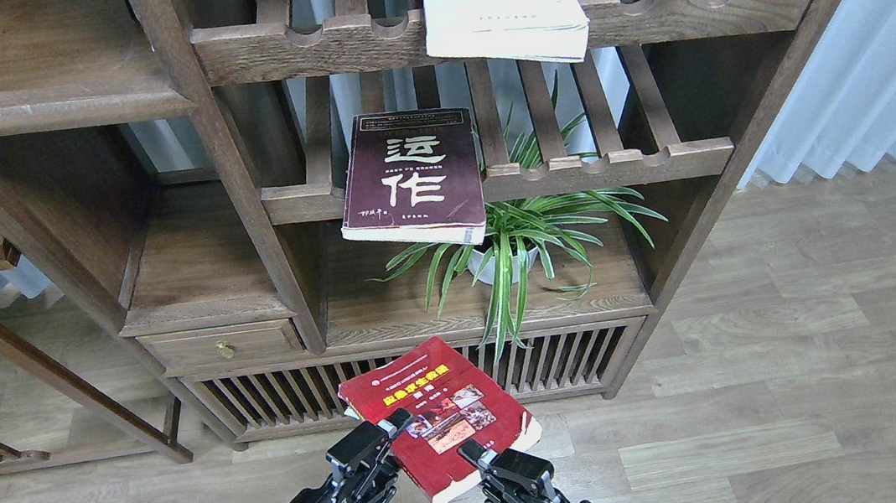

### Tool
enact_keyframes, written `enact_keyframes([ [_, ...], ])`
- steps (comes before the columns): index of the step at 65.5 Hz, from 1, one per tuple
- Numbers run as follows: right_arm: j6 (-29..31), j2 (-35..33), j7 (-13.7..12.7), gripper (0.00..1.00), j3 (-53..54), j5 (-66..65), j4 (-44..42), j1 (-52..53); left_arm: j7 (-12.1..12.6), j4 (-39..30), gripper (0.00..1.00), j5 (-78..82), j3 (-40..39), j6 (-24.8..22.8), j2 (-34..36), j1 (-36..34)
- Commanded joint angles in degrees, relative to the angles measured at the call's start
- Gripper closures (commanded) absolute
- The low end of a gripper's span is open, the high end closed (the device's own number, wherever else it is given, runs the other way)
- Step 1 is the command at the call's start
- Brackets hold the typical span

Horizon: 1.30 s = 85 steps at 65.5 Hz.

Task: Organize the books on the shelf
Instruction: 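Pull the red book down toward the left gripper and grasp it with both, then carry the red book with the left gripper up toward the upper shelf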

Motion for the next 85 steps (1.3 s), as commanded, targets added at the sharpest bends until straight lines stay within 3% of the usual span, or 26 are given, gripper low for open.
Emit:
enact_keyframes([
  [1, 0.0, 0.0, 0.0, 0.95, -0.1, -0.2, 0.0, 0.0, 0.3, -0.1, 0.76, -1.1, 0.2, 0.0, 0.0, -0.3],
  [11, 0.0, 0.0, 0.0, 0.95, -0.1, -0.3, -0.1, 0.0, 0.6, -0.4, 0.95, -2.6, 0.2, 0.0, 0.0, -0.3],
  [28, 0.0, 0.0, 0.0, 0.9, 0.2, -0.6, -0.3, 0.1, 0.6, -0.7, 0.95, -2.7, 0.8, 0.0, 0.0, -0.8],
  [33, 0.0, 0.0, 0.1, 0.7, 0.2, -1.1, -0.3, 0.1, 0.6, -1.0, 0.95, -2.8, 0.8, 0.0, 0.0, -0.8],
  [34, 0.0, 0.0, 0.0, 0.56, 0.3, -1.7, -0.3, 0.1, 0.6, -1.0, 0.95, -2.9, 0.8, 0.0, 0.0, -0.7],
  [37, 0.0, 0.0, 0.0, 0.34, 0.7, -3.7, -0.3, 0.3, 0.6, -1.2, 0.95, -3.0, 0.3, 0.0, 0.0, -0.7],
  [47, 0.0, 0.0, 0.1, 0.11, 3.4, -9.6, -0.4, 0.4, 0.7, -4.4, 0.95, -3.1, -1.2, 0.0, 3.0, -0.1],
  [67, 0.0, 0.0, 0.4, 0.04, 3.8, -9.8, -1.5, 1.1, 0.7, -8.7, 0.95, -4.1, -4.0, 0.0, 13.0, 3.3],
  [85, 0.0, 0.0, 0.4, 0.04, 4.9, -9.8, -3.2, 1.4, 2.1, -16.4, 0.95, -4.0, -15.5, 0.0, 24.7, 9.7],
])
